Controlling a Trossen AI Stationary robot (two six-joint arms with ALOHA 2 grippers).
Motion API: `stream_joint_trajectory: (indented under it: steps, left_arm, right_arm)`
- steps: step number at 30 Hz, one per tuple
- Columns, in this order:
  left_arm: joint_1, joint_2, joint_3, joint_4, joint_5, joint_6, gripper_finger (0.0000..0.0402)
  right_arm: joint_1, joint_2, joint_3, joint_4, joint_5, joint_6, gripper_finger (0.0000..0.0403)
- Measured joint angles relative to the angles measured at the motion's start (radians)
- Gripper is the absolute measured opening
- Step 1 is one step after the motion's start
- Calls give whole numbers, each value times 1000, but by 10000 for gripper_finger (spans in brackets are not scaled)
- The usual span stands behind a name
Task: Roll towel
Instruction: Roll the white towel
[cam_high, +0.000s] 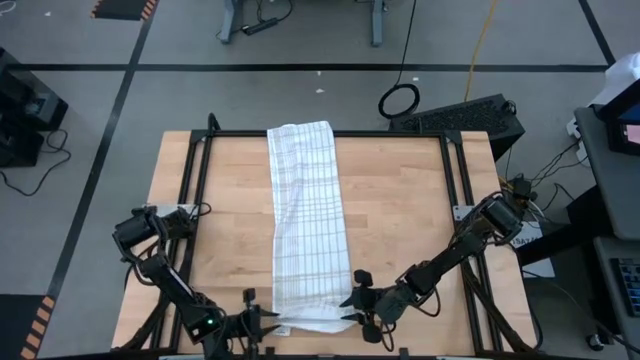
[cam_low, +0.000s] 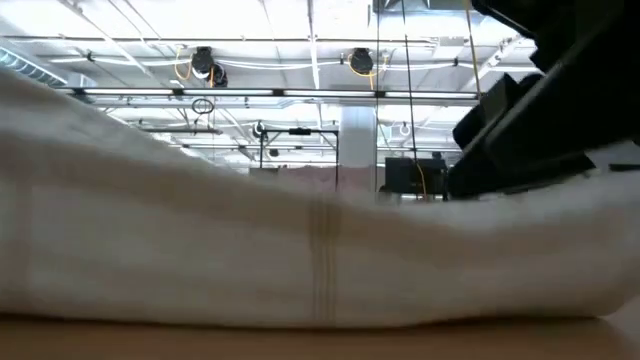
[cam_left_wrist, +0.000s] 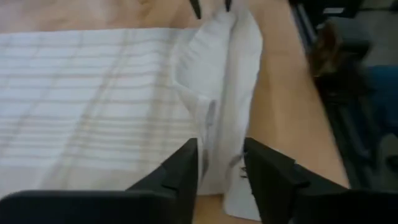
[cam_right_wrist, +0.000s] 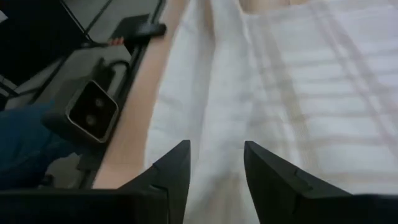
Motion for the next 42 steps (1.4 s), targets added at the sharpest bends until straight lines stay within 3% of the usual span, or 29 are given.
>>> stream_joint_trajectory:
  steps: [5,9,13,17,20,25,34,37,42]
  left_arm:
    - [-45,0,0,111,11,21,176]
    - [-72,-6,0,180,-2,76,179]
    - [-53,-5,0,181,-7,30,179]
    - [-34,-5,0,183,81,-1,179]
    - [-27,1,0,176,91,0,179]
    - [11,31,-1,68,38,-14,179]
    - [137,101,-45,-67,3,-57,179]
    - [171,98,-45,-138,-9,-55,179]
    - [178,53,-46,-289,26,-69,179]
  right_arm:
    - [5,4,1,-42,0,11,139]
    - [5,4,1,29,-25,-27,139]
    - [1,4,1,77,-52,-63,139]
    - [4,4,1,58,-52,-74,139]
    - [5,4,1,39,-46,-82,139]
    - [-11,9,1,1,36,-133,139]
    - [-86,108,1,34,39,-224,139]
    - [-116,106,3,10,88,-247,139]
    - [-136,11,1,-92,79,-326,139]
